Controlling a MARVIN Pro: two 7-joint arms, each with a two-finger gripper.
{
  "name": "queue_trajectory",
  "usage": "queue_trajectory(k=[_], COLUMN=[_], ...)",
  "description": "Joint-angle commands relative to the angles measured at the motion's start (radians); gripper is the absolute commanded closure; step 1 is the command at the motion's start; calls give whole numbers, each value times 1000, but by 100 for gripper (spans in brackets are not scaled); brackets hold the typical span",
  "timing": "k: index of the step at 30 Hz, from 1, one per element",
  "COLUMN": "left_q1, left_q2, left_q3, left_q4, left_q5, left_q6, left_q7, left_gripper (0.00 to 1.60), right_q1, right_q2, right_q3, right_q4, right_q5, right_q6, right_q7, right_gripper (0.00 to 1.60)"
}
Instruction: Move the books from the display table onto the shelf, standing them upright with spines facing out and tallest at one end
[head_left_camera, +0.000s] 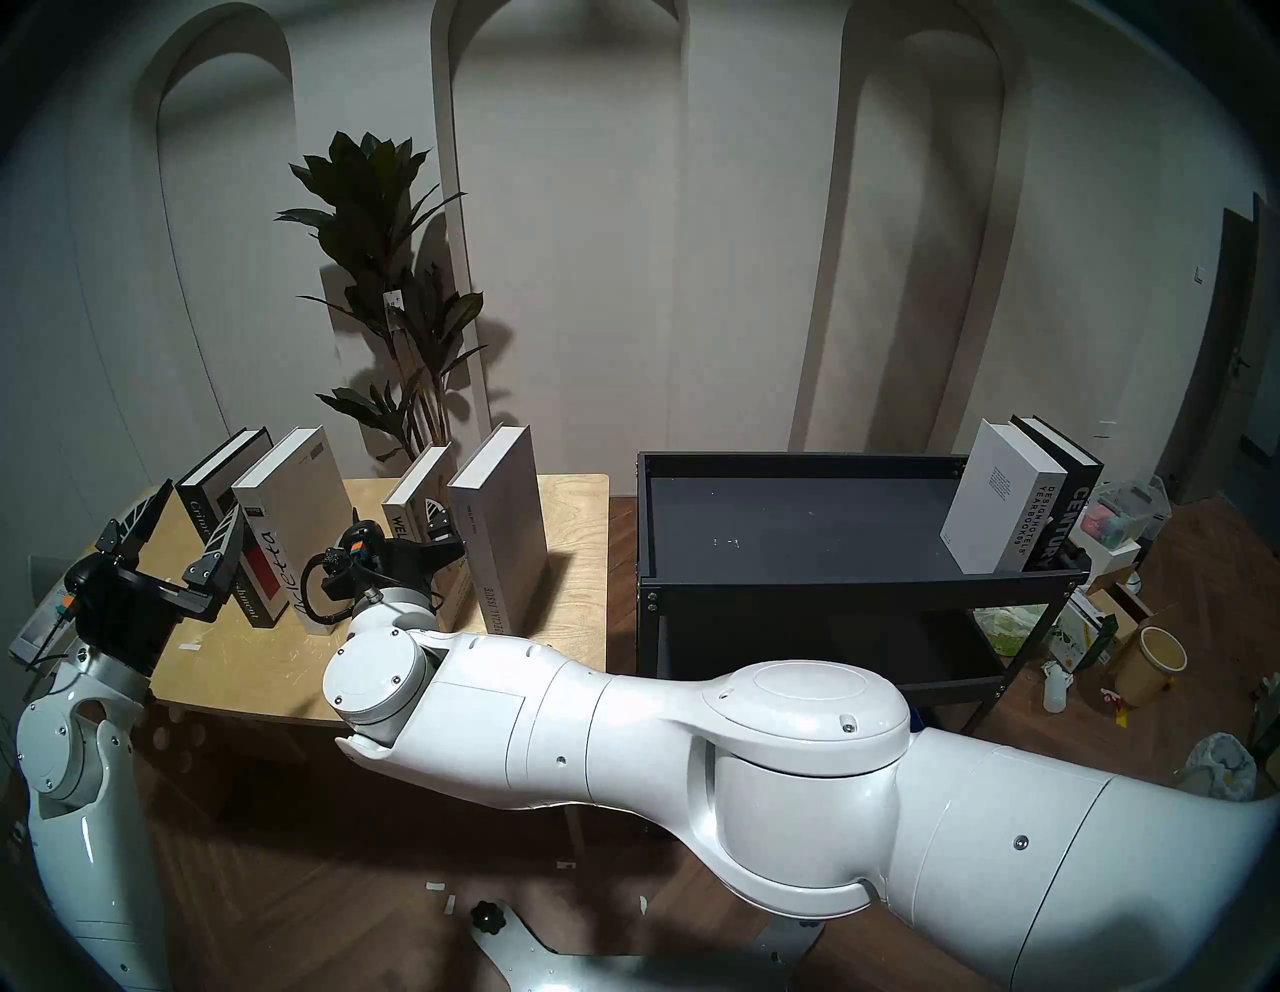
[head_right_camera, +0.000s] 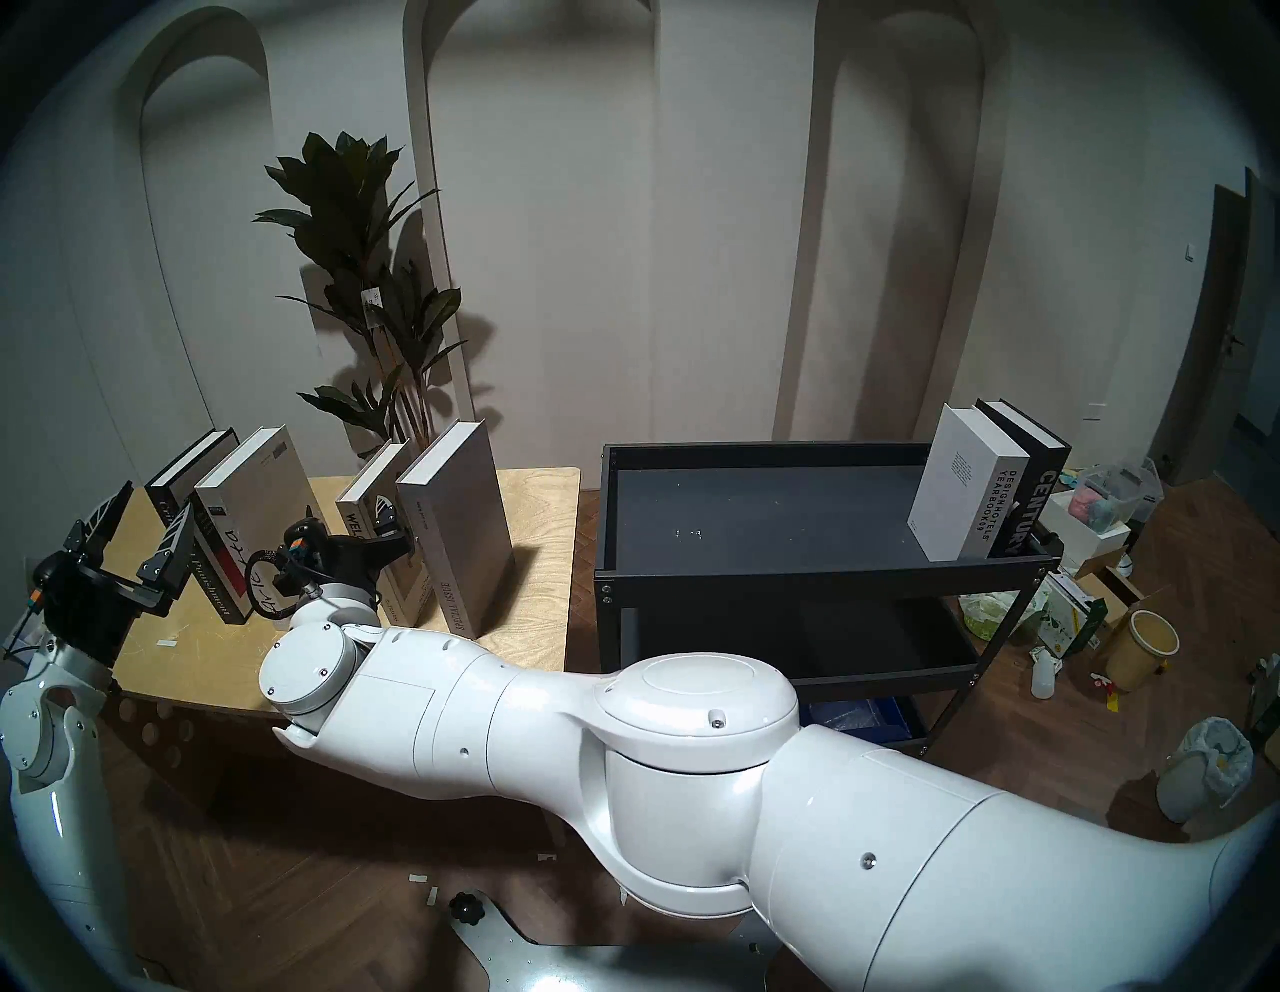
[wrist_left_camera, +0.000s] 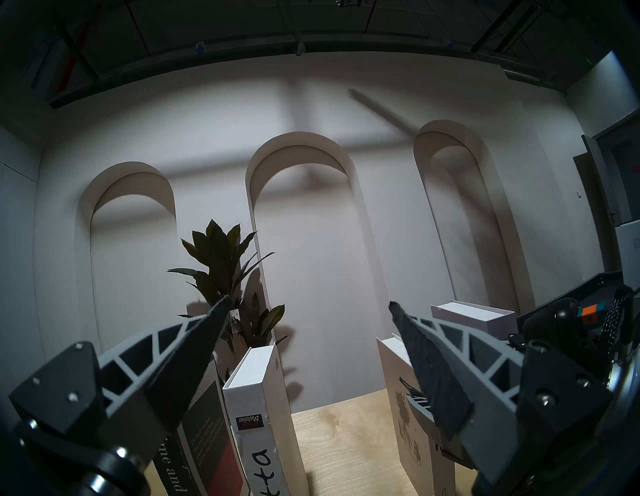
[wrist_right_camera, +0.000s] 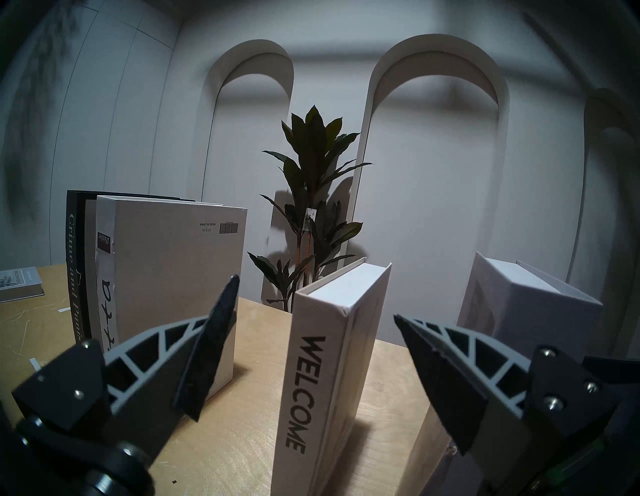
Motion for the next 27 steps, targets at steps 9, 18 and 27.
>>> queue_trajectory(k=[9,18,27], left_q1=[-6,-6,-7], left_q2=[5,5,5], left_q3=[-1,-1,-1], left_q4=[-7,-5,-3], left_q5=[-1,-2,-3], left_q6=[-3,-3,-3], left_q7=[-1,-1,-1], left_gripper=[0,0,0], right_q1=[32,36,38], right_q2=[-16,-16,-16], right_q3=[20,25,29], right_q4=[33,51,69], right_q5=[6,9,13], right_q6=[18,30,46], right_q7=[31,49,72], right_gripper=[0,0,160])
